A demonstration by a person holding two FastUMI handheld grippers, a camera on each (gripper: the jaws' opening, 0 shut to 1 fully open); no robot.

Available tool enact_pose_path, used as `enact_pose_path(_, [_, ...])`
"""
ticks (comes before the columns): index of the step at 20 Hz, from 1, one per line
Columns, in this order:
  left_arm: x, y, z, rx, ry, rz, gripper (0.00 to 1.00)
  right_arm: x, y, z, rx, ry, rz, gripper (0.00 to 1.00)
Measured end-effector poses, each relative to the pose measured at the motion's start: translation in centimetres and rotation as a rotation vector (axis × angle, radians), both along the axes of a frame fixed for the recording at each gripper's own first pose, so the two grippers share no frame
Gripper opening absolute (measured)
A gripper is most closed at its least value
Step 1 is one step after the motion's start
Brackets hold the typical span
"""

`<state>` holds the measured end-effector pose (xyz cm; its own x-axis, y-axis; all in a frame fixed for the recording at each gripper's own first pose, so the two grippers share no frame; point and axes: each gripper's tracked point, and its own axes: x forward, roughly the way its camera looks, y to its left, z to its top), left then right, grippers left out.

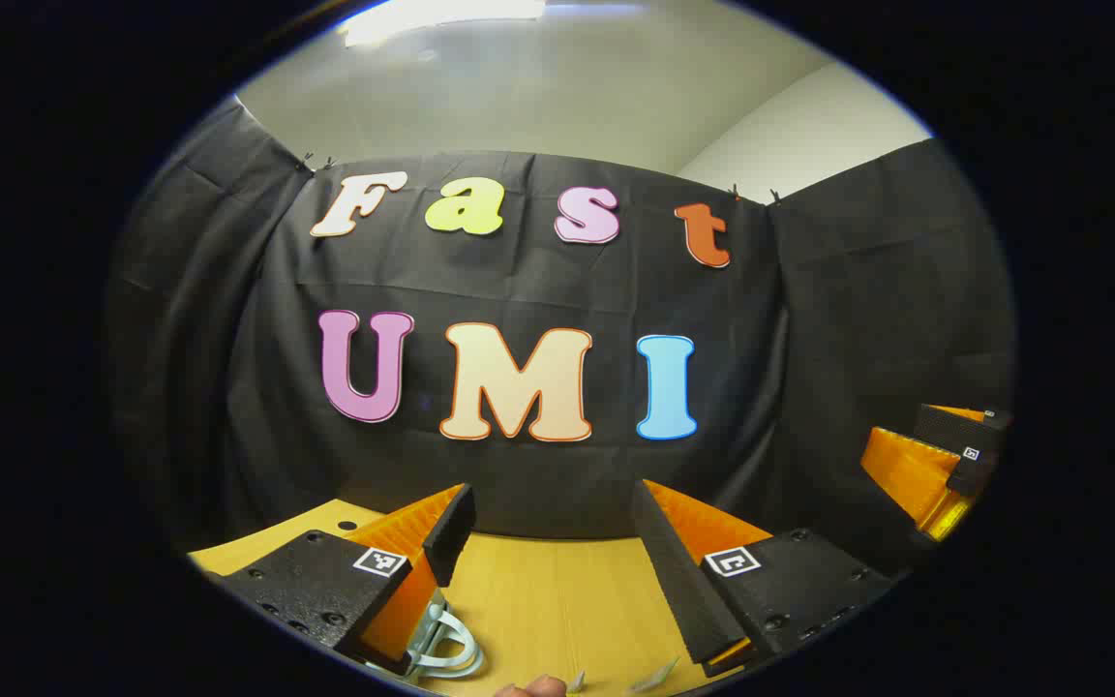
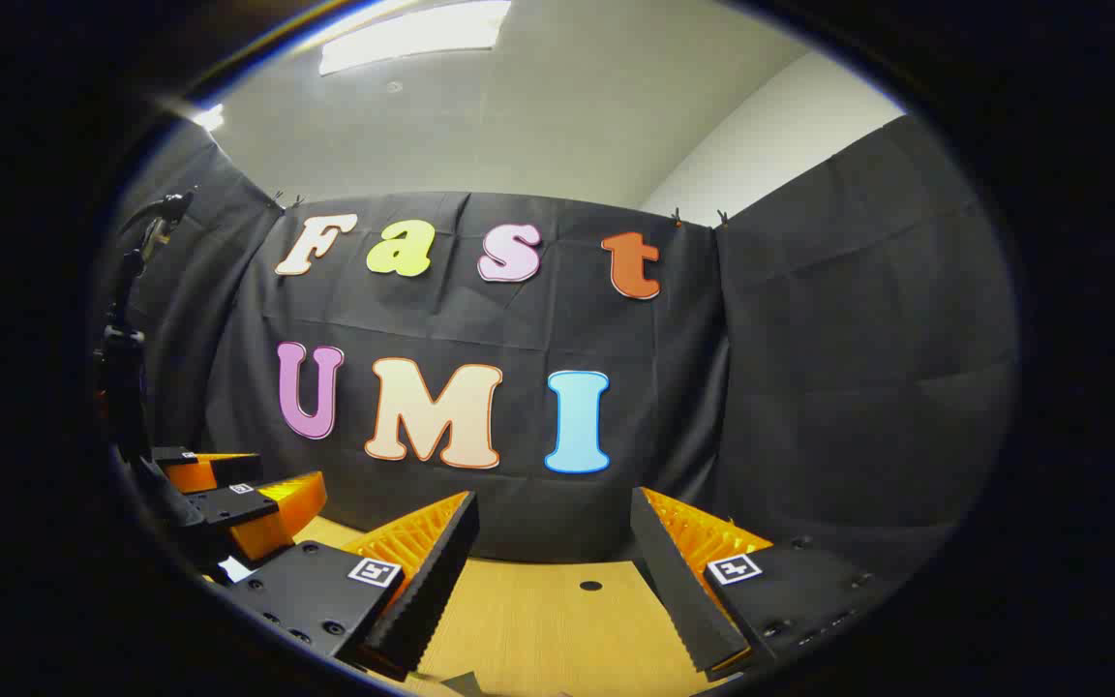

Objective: First open the suitcase, pack the skin care products into it, and then close the suitcase.

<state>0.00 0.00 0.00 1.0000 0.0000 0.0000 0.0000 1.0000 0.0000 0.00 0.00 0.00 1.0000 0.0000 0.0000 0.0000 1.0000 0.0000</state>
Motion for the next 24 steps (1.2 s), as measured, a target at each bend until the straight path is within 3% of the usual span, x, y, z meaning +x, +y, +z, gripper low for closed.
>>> enact_pose_path(16, [-0.9, 3.3, -3.4, 0.093, 0.06, 0.131, 0.95, 2.4, 1.0, -4.3, 0.075, 0.02, 0.13, 0.99])
enact_pose_path(19, [-1.3, 6.1, -6.2, 0.123, 0.133, 0.188, 0.94, 3.1, 0.7, -5.9, 0.085, 0.039, 0.146, 0.98])
enact_pose_path(24, [-1.1, 9.0, -14.7, 0.121, 0.358, 0.168, 0.94, 4.4, 0.7, -6.7, 0.076, 0.068, 0.102, 0.98])
